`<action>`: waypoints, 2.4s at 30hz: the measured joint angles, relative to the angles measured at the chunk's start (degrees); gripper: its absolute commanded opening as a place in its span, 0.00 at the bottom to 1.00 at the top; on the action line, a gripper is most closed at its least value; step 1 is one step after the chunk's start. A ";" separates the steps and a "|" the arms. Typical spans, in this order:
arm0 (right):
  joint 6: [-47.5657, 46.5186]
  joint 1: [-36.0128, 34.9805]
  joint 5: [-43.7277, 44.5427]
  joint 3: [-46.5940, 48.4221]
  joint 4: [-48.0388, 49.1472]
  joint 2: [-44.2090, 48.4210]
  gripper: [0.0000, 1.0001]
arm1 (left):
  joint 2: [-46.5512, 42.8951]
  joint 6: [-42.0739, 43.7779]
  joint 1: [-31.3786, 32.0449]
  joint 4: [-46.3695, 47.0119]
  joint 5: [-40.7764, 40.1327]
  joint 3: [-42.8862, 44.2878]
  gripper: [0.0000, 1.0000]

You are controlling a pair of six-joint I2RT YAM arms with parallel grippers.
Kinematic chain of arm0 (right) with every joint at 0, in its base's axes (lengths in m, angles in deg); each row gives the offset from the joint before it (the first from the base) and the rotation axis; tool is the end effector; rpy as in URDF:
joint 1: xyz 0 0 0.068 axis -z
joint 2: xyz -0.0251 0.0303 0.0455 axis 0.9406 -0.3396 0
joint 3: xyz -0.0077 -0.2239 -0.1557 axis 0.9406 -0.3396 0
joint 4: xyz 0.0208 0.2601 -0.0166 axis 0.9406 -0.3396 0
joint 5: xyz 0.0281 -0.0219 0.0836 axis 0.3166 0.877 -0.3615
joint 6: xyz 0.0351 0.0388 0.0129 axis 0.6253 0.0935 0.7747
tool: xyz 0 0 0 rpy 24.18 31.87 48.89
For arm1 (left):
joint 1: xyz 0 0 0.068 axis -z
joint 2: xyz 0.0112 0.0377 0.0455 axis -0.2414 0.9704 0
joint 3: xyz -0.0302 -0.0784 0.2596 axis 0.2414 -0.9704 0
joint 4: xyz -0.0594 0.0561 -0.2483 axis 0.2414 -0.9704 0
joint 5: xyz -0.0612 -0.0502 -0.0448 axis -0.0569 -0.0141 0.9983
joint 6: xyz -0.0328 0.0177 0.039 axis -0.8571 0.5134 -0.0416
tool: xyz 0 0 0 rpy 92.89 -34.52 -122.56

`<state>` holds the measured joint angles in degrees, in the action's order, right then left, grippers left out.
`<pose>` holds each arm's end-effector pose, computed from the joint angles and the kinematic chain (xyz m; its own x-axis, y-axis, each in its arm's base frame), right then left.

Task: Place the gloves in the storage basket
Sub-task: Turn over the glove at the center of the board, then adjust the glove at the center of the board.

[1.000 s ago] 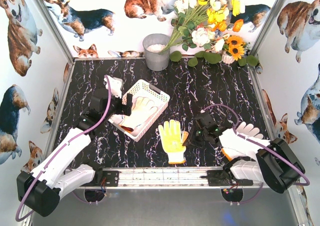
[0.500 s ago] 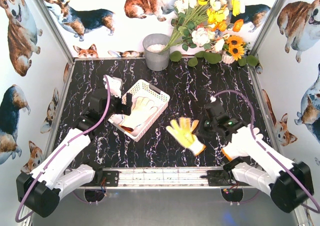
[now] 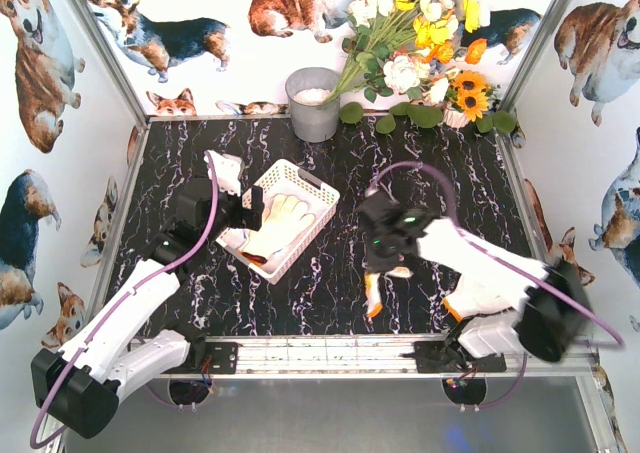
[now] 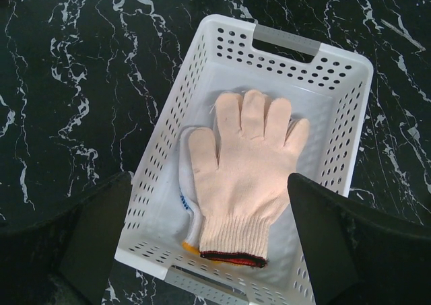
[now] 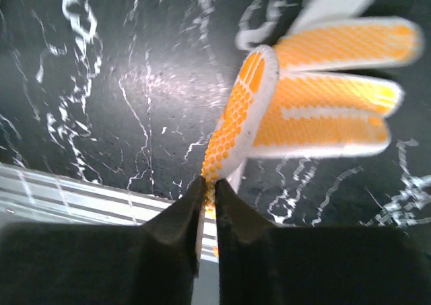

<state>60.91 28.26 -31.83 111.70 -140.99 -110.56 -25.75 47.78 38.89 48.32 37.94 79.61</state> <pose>0.1771 0.1571 0.2527 -0.9620 -0.0151 -0.2725 -0.0664 0.9814 0.1800 0.1972 -0.0870 0.3069 -0.3816 0.0763 -0.9212 0.2839 0.9581 -0.0383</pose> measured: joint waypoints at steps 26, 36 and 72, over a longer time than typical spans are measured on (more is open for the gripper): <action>9.94 -0.11 -2.86 -19.85 15.06 11.61 0.50 | -3.56 -8.13 15.91 4.15 10.56 -3.41 0.69; 11.89 0.13 -2.80 -23.87 19.85 6.19 0.29 | 14.19 -18.32 36.79 17.05 10.47 -10.62 0.42; 4.42 14.40 -9.44 -7.76 36.13 -14.64 0.25 | 40.59 -7.54 38.99 31.26 21.31 -7.04 0.29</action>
<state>65.32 42.66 -41.27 103.94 -104.86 -125.21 14.84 40.24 77.89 79.57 59.25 72.57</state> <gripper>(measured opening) 0.229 0.276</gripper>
